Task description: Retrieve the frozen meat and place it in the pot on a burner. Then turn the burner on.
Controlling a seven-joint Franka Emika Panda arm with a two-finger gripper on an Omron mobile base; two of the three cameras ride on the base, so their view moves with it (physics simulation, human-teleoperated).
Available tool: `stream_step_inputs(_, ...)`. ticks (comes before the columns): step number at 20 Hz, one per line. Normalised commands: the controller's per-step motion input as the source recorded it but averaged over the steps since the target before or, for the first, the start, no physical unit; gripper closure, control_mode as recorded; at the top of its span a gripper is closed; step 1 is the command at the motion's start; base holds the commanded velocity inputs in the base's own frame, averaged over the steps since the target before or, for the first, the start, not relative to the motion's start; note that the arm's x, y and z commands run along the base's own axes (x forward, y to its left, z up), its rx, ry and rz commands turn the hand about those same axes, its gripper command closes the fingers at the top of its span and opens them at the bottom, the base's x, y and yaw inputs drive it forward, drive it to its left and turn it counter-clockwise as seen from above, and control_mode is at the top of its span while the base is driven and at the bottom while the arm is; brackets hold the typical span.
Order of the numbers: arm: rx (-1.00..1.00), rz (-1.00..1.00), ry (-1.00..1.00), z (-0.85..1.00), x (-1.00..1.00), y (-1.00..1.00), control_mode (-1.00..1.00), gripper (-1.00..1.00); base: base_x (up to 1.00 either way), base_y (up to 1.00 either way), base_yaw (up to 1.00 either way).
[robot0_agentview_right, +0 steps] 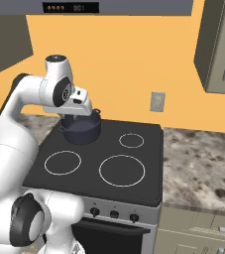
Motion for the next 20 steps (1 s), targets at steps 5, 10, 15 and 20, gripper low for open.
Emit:
stream_step_inputs(5,0.00,0.04,0.00,0.00,0.00,0.06,-1.00,-1.00,0.00,0.00,0.00)
stream_step_inputs(10,0.00,0.12,0.00,0.00,0.00,0.00,-1.00,-1.00,0.00,0.00,0.00)
stream_step_inputs(15,0.00,0.15,-0.01,0.00,-0.07,0.05,-1.00,-1.00,0.00,0.00,0.00)
stream_step_inputs(20,0.00,0.21,0.00,0.00,-0.02,0.10,-1.00,-1.00,0.00,0.00,0.00)
